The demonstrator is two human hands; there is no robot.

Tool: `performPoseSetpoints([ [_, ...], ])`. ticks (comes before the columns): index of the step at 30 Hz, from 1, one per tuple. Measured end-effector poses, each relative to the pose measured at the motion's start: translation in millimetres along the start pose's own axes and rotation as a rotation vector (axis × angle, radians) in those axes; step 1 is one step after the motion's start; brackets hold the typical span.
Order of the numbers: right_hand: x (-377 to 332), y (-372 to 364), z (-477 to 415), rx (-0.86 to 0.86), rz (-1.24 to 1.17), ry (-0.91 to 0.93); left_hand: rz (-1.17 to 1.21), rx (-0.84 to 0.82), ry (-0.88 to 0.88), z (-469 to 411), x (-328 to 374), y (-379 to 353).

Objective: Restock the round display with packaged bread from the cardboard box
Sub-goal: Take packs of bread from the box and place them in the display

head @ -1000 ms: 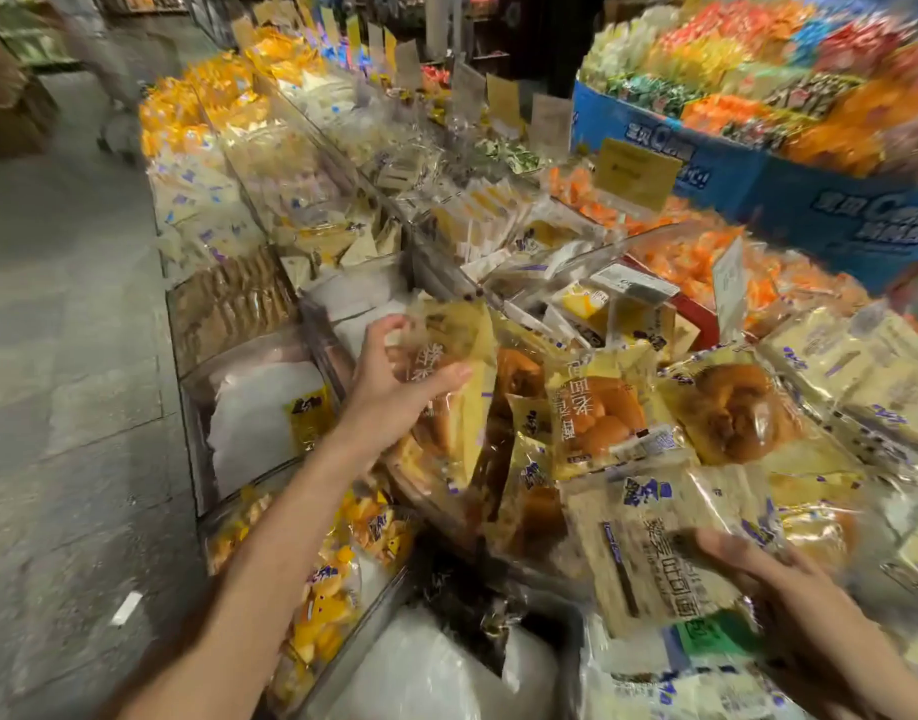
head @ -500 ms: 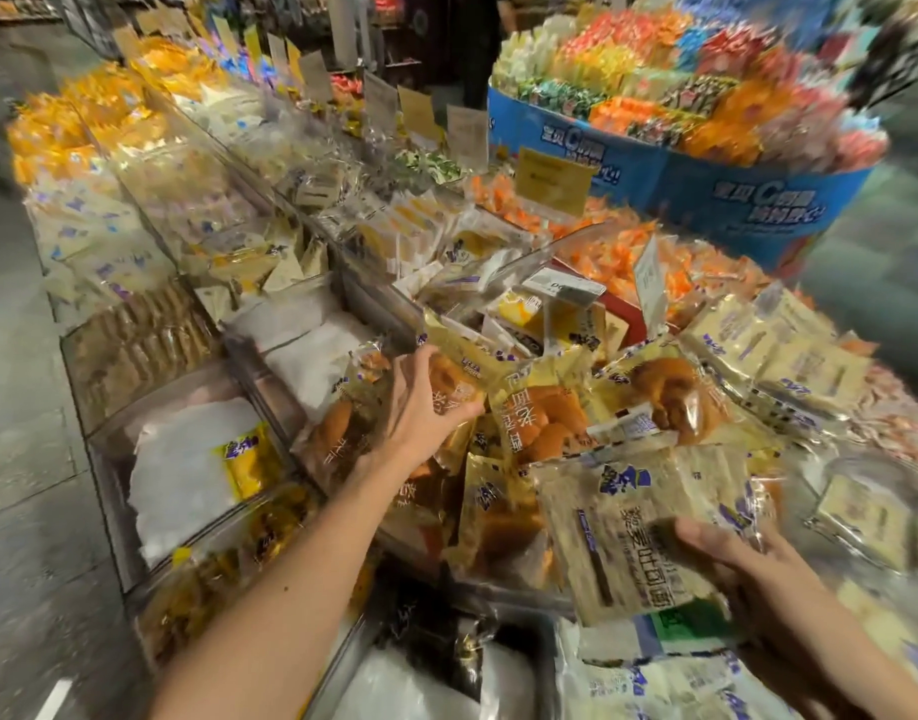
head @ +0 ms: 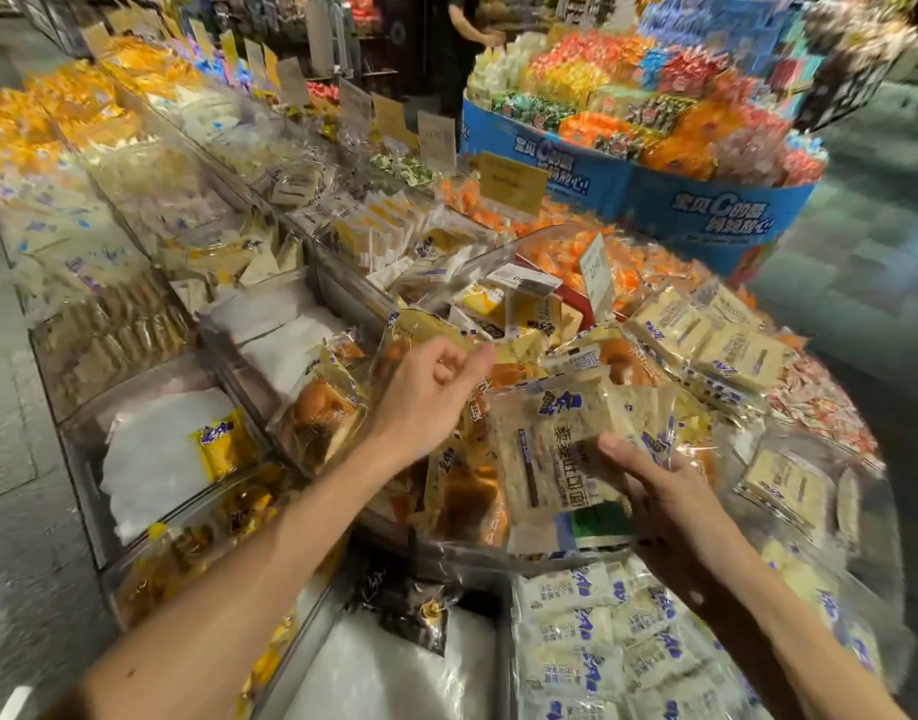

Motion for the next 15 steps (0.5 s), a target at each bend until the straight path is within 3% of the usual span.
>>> performPoseSetpoints([
  [2,3,3,-3,0.039,0.006,0.013,-0.018,-0.064,-0.034,33,13,-11],
  [6,11,10,12,-0.039,-0.053,-0.015,-0.062,-0.154,-0.104,64,16,-31],
  [9,28,28,18,-0.125,-0.037,-0.032,-0.078,-0.274,-0.057,74,18,-37],
  [15,48,75,5,-0.210,0.034,0.004,-0.332,-0.392,-0.001,91,32,-64],
])
Point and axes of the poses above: each hand's wrist, its own z-axis away from the middle knuckle, its own y-axis out of the back of the hand, x = y × z, the point moved 2 cm from there along -z, towards the middle knuckle, and after that the axes turned 12 degrees about x, right-handed, at the moved point
